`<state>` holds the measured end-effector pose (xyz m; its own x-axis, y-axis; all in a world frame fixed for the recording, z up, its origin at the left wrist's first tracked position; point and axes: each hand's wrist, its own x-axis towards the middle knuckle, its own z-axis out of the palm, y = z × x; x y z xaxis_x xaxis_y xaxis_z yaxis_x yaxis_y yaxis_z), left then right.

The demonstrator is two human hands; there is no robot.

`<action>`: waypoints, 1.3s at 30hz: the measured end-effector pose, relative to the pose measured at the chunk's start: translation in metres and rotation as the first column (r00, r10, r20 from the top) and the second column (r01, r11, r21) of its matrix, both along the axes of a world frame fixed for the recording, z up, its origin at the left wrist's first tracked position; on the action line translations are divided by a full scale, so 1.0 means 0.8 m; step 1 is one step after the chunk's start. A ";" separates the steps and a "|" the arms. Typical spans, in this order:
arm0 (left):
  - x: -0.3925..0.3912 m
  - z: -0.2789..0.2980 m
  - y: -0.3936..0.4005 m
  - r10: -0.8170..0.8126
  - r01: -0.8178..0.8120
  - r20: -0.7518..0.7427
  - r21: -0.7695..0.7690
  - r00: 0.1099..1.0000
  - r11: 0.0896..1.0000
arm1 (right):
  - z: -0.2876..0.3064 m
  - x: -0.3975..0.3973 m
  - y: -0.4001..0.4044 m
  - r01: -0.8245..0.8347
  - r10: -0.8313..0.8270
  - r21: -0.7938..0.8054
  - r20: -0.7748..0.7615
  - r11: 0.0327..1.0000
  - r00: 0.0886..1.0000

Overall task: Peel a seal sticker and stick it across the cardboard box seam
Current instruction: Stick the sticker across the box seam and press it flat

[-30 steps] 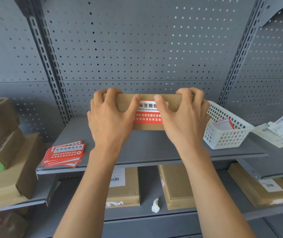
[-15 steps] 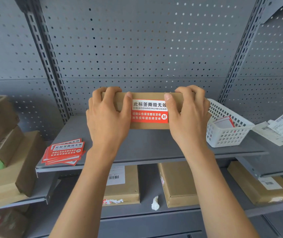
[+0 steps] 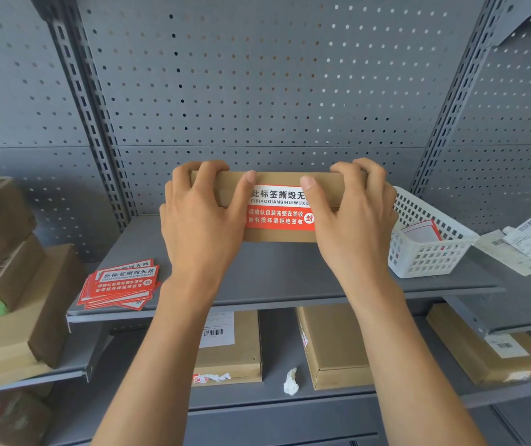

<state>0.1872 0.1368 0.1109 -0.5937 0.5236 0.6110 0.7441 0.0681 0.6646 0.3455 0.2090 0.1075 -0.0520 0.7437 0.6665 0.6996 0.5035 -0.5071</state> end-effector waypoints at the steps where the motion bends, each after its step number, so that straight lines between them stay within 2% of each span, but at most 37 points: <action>1: -0.001 0.000 0.000 0.001 -0.001 -0.001 0.000 1.000 1.000 | 0.000 0.001 0.000 -0.003 0.003 0.004 0.005 1.000 1.000; 8: -0.004 0.000 -0.006 -0.006 0.005 0.015 0.021 1.000 1.000 | 0.000 0.005 -0.002 -0.030 0.030 0.037 0.004 0.999 1.000; 13: -0.006 0.027 -0.028 -0.103 0.101 0.040 0.046 0.994 0.994 | 0.032 0.021 -0.016 -0.115 0.115 0.016 -0.035 0.993 0.993; 19: 0.006 0.053 -0.033 -0.019 0.023 -0.041 0.104 0.999 0.994 | 0.062 0.018 -0.028 -0.063 0.060 0.043 0.059 0.997 0.996; 24: 0.007 0.046 -0.027 0.026 -0.021 -0.059 0.098 0.998 0.995 | 0.052 0.012 -0.026 -0.021 0.019 0.028 0.055 0.999 0.998; 39: 0.001 0.032 -0.032 -0.010 0.021 -0.090 0.130 0.996 0.991 | 0.043 0.023 -0.023 -0.118 0.116 0.040 0.050 0.992 0.992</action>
<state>0.1877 0.1110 0.1362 -0.5263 0.4447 0.7247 0.8010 -0.0267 0.5981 0.3639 0.1906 0.1422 -0.1695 0.7012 0.6925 0.6571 0.6041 -0.4508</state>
